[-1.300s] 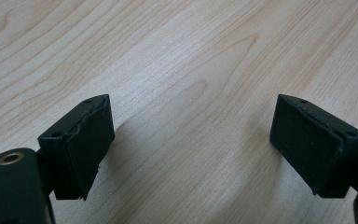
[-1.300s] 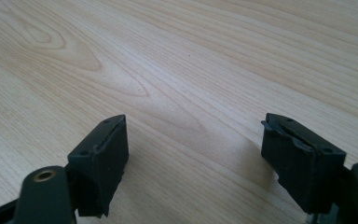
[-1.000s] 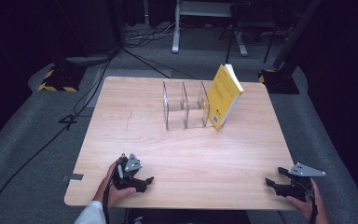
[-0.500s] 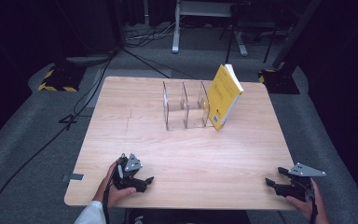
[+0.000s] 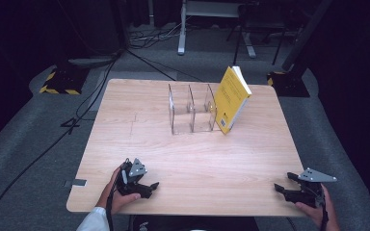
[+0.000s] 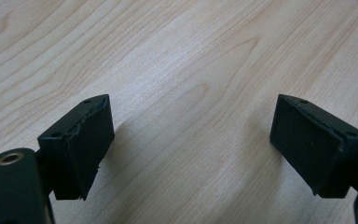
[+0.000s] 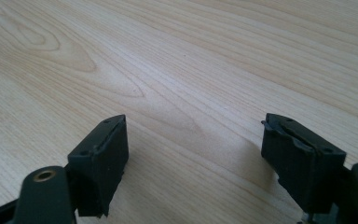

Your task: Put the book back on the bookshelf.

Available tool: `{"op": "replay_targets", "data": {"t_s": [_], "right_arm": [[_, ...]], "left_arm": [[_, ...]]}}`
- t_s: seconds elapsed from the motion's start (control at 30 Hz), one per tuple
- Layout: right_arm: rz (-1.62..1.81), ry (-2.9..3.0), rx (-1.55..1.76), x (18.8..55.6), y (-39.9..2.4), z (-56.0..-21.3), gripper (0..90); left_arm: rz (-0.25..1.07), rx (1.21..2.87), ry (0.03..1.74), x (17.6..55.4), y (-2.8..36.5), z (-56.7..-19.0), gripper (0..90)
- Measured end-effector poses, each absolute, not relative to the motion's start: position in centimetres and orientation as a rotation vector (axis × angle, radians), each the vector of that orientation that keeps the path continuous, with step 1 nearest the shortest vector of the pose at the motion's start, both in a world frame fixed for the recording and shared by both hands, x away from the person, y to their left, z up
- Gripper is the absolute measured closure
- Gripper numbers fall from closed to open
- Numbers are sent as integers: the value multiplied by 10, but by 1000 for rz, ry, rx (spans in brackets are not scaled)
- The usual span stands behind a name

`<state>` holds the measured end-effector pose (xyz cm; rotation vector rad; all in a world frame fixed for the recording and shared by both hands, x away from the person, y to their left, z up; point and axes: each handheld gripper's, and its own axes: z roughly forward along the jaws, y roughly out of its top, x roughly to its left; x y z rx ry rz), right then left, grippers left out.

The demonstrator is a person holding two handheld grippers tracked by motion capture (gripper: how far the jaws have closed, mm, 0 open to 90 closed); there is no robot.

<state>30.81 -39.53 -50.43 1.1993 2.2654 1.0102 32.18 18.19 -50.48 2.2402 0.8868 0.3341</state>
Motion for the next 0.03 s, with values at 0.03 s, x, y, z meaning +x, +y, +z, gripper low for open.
{"op": "replay_targets", "data": {"t_s": [0.03], "right_arm": [[1010,2265,1199,308,-395,-504,232]], "left_arm": [[334,2239,889,322,182,-505,139]]}}
